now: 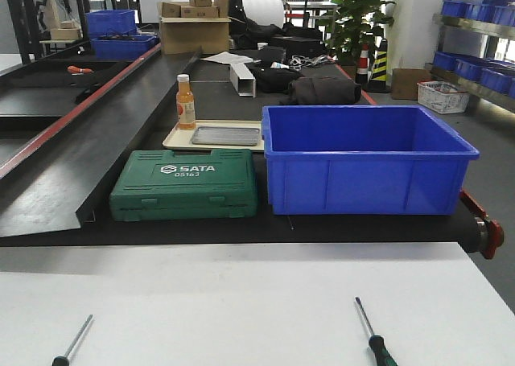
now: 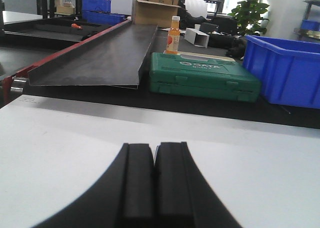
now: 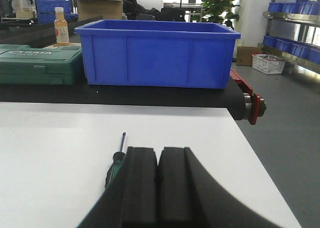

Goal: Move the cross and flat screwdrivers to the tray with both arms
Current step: 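Lower both grippers toward the two green-handled screwdrivers on the table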

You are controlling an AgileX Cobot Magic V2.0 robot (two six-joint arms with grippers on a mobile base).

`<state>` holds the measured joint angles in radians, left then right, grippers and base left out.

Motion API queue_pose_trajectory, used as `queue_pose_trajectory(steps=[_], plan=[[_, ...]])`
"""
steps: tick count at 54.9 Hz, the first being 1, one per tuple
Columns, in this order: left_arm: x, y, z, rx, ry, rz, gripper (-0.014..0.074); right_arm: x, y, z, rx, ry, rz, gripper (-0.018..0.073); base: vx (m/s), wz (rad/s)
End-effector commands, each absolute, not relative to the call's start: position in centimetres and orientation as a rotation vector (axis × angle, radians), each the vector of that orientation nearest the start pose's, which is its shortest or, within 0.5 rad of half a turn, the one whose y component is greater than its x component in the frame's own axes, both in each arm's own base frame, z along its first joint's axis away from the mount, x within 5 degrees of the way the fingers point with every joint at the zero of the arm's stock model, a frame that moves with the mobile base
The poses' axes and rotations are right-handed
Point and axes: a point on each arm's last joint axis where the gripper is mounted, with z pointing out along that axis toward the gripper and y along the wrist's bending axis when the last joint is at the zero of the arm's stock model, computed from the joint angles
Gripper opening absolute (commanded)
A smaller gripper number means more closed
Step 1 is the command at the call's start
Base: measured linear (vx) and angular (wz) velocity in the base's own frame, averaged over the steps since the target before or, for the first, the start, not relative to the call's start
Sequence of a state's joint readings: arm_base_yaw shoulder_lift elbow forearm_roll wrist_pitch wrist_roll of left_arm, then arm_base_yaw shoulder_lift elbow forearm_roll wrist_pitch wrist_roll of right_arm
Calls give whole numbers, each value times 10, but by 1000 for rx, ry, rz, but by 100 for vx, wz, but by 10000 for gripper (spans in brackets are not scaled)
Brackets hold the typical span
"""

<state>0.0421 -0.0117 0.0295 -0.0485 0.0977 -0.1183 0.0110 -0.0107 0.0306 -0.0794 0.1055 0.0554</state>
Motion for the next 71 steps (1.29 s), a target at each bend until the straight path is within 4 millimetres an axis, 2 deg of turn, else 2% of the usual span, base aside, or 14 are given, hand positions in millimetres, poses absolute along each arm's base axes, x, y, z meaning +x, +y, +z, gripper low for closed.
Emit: queue_pose_trajectory(steps=[1,40,53,63,67,71], plan=[[54,2,214,-161,1459,-110,-6,57,0,199,-32,1529,-24,-8,0,0],[54,2,214,-161,1459,-110,-6,57,0,199,-32,1529,-24,-8,0,0],[54,2,216,-167,1437,-119,-6,57,1,204,-34,1481,-22,-8,0,0],[52,3,228,-159,1346,-119,-6,53,2,222,-40,1304,-10,-8,0,0],[48,3,241,-153,1274,-120,-4,51,2,239,-36,1279,-9,-8,0,0],[43,2,260,-146,1233,-121,-1,51,1,257,-20,1342,-4,-7,0,0]])
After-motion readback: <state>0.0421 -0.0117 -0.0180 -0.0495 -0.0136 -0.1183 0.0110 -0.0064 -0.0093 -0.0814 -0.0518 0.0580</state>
